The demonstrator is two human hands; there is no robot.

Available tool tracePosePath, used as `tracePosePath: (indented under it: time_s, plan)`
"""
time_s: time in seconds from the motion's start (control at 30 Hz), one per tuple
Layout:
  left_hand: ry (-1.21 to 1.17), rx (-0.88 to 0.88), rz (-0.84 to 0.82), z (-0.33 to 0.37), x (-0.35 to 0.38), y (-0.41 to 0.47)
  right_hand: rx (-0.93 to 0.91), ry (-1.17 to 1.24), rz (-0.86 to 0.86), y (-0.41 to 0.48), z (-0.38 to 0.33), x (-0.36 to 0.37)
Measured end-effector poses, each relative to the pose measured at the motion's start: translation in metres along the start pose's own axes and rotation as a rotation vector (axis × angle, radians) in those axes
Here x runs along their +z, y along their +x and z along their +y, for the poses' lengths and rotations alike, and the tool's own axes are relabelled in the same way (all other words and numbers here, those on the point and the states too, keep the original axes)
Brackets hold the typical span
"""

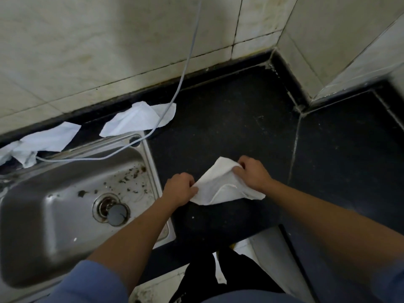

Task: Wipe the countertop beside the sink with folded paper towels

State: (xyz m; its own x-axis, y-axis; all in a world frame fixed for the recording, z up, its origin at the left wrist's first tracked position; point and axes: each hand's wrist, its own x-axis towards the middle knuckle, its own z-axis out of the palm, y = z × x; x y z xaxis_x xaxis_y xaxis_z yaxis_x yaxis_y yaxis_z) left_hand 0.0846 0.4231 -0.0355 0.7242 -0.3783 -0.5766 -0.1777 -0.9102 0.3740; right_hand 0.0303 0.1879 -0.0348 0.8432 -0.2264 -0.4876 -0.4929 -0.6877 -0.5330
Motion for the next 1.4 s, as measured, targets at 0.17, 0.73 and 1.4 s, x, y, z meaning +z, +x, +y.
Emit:
tracePosePath:
  time_s: [0.17,0.73,1.4]
  plan:
    - [-0.075,0.026,0.353,0.011,-0.023,0.024,0.197,0.127,0.157,0.006,0.036,-0.024]
    - [0.275,0.333,0.149,0.034,0.036,0.001,0.331,-0.063,-0.026,-0.057,0.085,-0.018]
    - [0.142,0.506,0.082,-0.008,0.061,-0.054,-0.339,-0.672,0.116,-0.101,0.069,0.059]
